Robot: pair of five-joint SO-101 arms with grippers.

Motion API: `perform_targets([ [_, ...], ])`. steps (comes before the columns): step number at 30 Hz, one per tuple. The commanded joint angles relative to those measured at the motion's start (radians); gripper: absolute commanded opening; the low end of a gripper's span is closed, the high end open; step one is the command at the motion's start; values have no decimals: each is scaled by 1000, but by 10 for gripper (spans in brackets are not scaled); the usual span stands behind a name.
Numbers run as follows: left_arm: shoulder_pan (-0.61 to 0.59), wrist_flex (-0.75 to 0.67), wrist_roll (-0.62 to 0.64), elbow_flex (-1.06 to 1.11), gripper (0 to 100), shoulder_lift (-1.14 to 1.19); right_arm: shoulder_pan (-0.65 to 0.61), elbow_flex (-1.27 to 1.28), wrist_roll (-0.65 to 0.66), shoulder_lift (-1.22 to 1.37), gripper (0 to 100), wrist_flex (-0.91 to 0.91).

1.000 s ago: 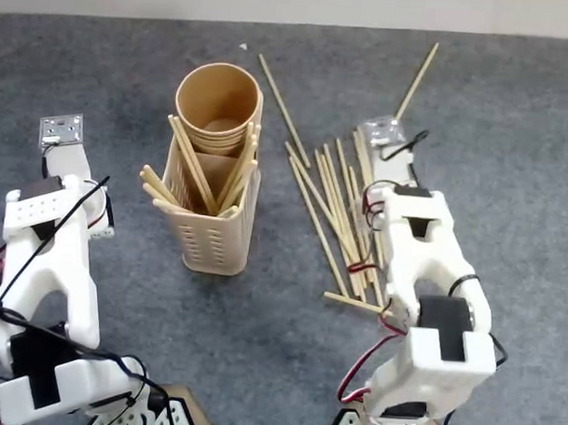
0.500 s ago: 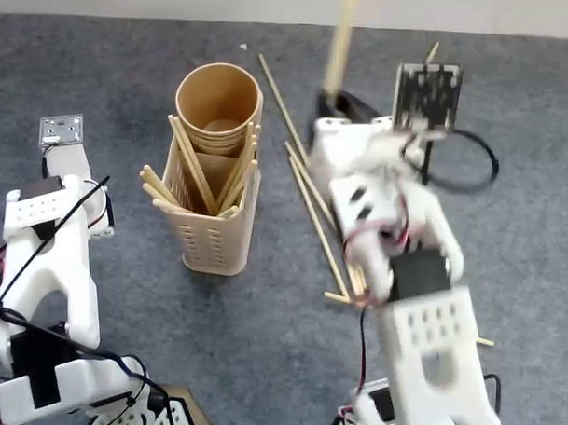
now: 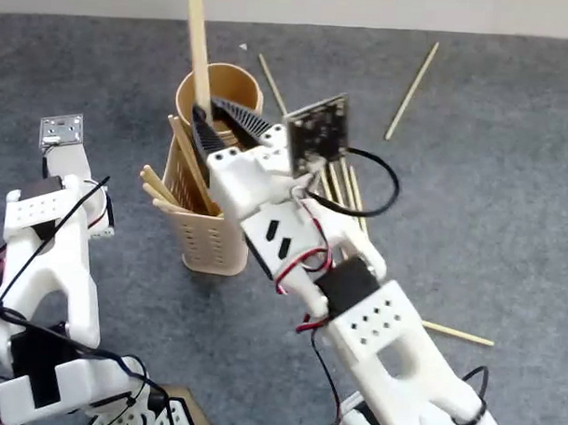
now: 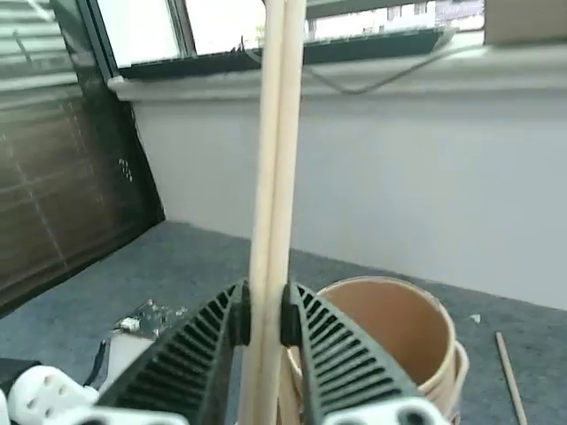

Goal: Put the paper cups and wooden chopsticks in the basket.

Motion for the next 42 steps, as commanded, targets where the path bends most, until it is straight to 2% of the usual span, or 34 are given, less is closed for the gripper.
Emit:
perform_targets([
  [1,13,-12,8,-5,74,-8,-13,-7,43,12,50,-18],
  [6,13,-12,8,-5,74,-8,-12,-5,132,-4,226,-12],
  [12,12,-12,8,-5,74,-8,-10,-15,153,-91,231,142],
  [14,8,-12,8,-5,74,-8,18,-36,221,-151,231,242],
  [19,12,-12,8,-5,74,-8,203,-173,402,-225,231,743],
  [24,13,-14,8,-5,74,-8,440,-191,611,-160,231,980],
  [28,13,-9,8,-4,74,-8,553,-68,865,-53,231,1006],
  [31,13,-9,8,-4,74,-8,587,62,1085,61,231,1003],
  [33,13,-11,8,-4,74,-8,591,148,1183,133,231,998],
  [42,13,-12,8,-4,74,-8,585,383,1347,286,231,803],
])
